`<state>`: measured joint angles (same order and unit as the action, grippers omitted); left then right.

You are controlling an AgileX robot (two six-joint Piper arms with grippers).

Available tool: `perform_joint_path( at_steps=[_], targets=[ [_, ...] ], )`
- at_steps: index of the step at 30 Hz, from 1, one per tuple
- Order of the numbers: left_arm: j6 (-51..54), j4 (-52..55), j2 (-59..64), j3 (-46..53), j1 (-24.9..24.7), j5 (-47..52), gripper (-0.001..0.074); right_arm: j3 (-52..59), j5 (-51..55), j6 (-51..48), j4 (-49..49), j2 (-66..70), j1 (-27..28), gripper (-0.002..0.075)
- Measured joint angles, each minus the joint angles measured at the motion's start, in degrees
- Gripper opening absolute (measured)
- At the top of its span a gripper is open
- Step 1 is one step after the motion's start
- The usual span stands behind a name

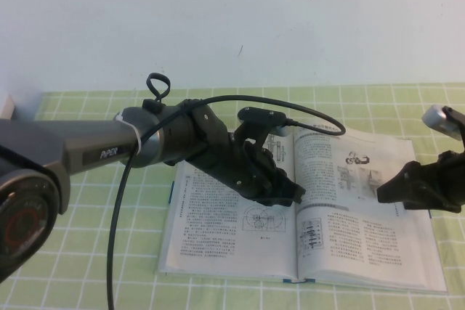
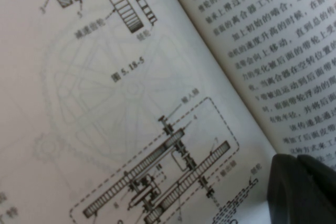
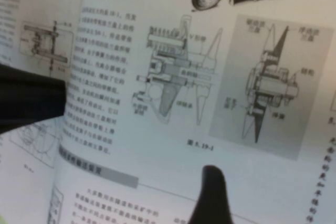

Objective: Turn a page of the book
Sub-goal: Open the closed book

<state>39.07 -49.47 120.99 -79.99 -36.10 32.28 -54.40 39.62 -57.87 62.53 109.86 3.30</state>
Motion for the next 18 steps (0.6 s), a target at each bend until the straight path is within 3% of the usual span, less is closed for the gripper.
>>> perform_joint_path(
  at_steps=[18],
  targets=[
    [0.0,0.0,0.1,0.0,0.1,0.1,-0.0003,0.0,2.3,-1.4,5.7,1.0,0.0,0.0513]
  ],
)
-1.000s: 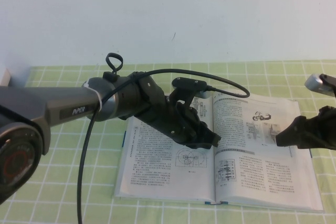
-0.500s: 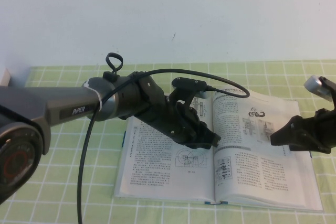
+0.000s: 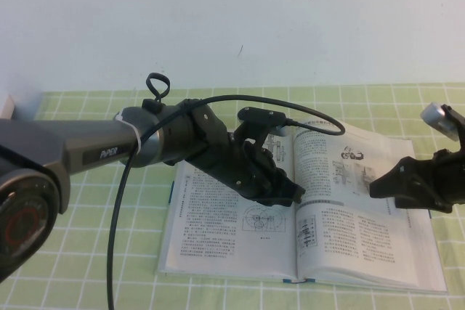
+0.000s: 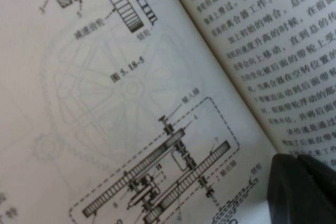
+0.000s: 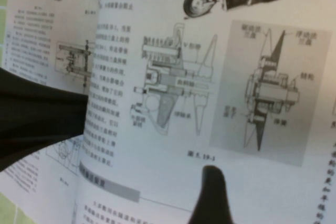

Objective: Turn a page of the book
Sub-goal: Open the closed book

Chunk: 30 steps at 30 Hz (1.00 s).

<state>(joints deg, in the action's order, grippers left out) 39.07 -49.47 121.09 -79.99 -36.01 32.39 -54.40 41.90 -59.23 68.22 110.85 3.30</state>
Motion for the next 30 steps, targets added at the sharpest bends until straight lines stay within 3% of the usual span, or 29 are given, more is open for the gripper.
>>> perform_joint_path(
  at_steps=[30],
  targets=[
    [0.2,0.0,0.1,-0.3,0.0,0.5,-0.0003,-0.3,5.9,0.1,9.4,4.0,0.0,0.0513]
  ],
)
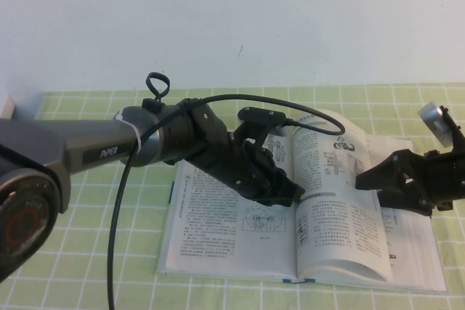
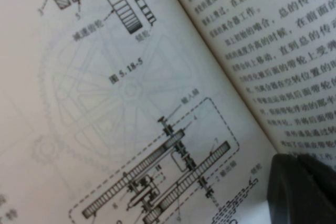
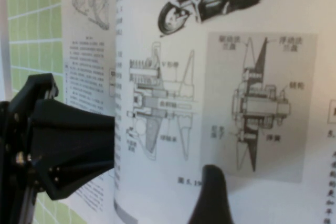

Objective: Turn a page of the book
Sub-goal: Open the closed book

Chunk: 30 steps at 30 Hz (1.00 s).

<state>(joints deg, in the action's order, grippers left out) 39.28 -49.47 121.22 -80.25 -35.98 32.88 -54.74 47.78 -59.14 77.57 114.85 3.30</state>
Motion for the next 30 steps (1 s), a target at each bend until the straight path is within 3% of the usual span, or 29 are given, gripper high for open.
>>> perform_joint_path(
  at_steps=[20,30],
  targets=[
    [3.7,0.6,-2.0,0.4,0.1,-0.4,-0.0003,0.0,2.8,-5.8,5.9,1.0,0.0,0.0513],
    [7.6,3.2,-9.2,1.5,0.1,-0.5,-0.0003,0.0,2.4,-7.4,8.0,1.3,0.0,0.0513]
  ],
)
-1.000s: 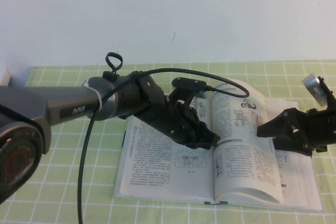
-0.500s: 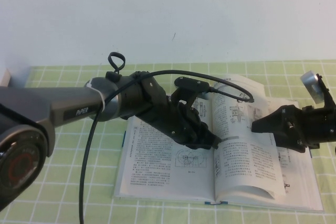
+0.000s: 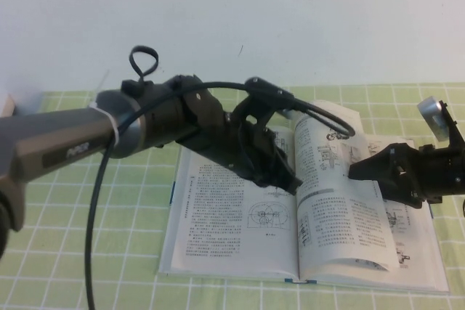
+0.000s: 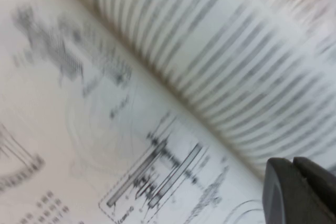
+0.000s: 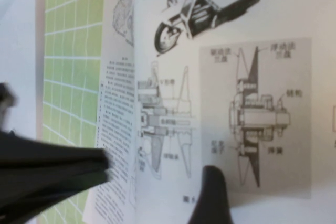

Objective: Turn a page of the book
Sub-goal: Open the closed book

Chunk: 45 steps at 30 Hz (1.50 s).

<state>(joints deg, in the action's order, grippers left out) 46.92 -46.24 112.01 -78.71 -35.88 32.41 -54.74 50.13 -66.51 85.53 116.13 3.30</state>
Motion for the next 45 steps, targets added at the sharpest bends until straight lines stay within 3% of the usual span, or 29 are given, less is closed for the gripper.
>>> perform_joint_path(
  at_steps=[7,16,22,32,45],
  targets=[
    [3.7,0.3,-6.1,0.0,-3.5,-1.1,-0.0003,0.0,-0.1,0.0,0.5,0.1,0.0,0.0513],
    [4.5,12.7,-7.1,-4.6,-17.4,-3.4,-0.0003,0.0,-0.1,-0.1,0.8,0.2,0.0,0.0513],
    [3.9,23.8,-5.2,-5.2,-22.6,-6.7,-0.0003,0.1,-0.1,-0.5,0.8,0.2,0.0,0.0513],
    [3.1,29.5,1.1,-5.2,-27.9,-7.7,-0.0003,0.1,-0.1,-3.3,0.8,0.2,0.0,0.0513],
    [4.5,33.0,6.9,-5.3,-28.1,-11.3,-0.0003,0.1,-0.1,-3.9,-0.2,0.2,0.0,0.0513]
  ],
)
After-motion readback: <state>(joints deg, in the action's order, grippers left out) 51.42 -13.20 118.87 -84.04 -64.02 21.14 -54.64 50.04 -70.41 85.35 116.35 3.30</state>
